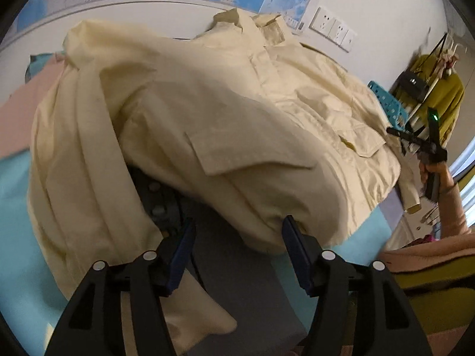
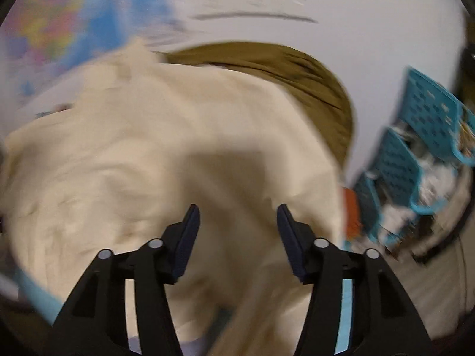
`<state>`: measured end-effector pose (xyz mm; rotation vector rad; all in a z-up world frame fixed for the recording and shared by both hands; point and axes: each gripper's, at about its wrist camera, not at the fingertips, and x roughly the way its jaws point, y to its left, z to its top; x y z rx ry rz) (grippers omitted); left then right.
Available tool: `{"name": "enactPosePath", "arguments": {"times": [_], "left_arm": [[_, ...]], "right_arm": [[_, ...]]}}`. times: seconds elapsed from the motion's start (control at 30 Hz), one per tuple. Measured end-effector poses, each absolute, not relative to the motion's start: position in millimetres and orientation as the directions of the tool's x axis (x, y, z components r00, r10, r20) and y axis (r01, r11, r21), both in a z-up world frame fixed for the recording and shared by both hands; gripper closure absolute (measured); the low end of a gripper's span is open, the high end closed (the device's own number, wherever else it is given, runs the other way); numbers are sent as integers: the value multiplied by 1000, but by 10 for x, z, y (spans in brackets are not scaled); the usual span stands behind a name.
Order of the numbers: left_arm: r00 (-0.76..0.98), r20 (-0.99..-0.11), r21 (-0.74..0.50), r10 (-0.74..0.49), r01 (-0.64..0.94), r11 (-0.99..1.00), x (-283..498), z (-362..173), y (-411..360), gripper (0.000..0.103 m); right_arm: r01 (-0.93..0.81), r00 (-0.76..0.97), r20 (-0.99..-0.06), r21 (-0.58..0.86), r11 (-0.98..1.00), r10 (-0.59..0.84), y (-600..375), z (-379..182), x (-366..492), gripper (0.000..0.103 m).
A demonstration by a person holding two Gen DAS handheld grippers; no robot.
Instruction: Fold large clothes
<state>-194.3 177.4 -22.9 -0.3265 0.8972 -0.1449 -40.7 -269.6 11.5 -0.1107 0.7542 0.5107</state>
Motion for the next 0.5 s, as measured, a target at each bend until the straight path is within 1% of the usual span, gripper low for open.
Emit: {"name": "enactPosePath", "arguments": {"times": [0.03, 0.07, 0.1, 0.13, 0.17, 0.2, 0.27, 0.3, 0.4, 0.43, 0.47, 0.5], "left_arm": [[625, -731, -351, -273, -2, 936, -1989, -228, 1777, 37], [636, -713, -368, -294, 17, 930, -2028, -214, 1759, 31], [639, -706, -376, -306, 28, 926, -2040, -201, 1747, 27], [639, -703, -378, -313, 36, 925, -2031, -211, 1708, 26], [637, -704, -378, -316, 41, 925, -2040, -239, 1654, 24], [632, -705, -379, -321, 46, 924, -1995, -265, 1618, 20], [624, -701, -397, -346, 62, 916, -1920, -308, 1570, 15], [631, -698, -394, -339, 57, 917, -1883, -318, 1563, 13], [666, -690, -391, -284, -12, 920, -1699, -388, 1591, 10], [674, -684, -403, -280, -29, 915, -1622, -417, 1605, 10], [680, -674, -423, -290, -33, 906, -1585, -429, 1636, 14], [688, -660, -449, -303, -38, 892, -1550, -418, 1654, 36]], "right_arm": [[-528, 584, -672, 112, 842, 456, -2665, 104, -549, 47], [-570, 547, -675, 132, 811, 495, -2628, 48, -715, 43], [-584, 533, -681, 134, 801, 502, -2600, 6, -790, 41], [-598, 510, -689, 145, 788, 514, -2592, -76, -892, 41], [-599, 474, -700, 189, 778, 534, -2619, -208, -969, 35], [-588, 457, -713, 207, 782, 532, -2629, -300, -998, 26], [-556, 471, -736, 180, 812, 486, -2670, -495, -1036, 19], [-546, 478, -738, 174, 820, 476, -2658, -539, -1032, 16], [-504, 498, -711, 230, 833, 497, -2681, -653, -902, 11], [-503, 510, -690, 244, 829, 513, -2676, -654, -867, 11], [-504, 506, -686, 257, 824, 523, -2661, -658, -831, 16], [-519, 487, -678, 282, 807, 550, -2636, -628, -827, 40]]}}
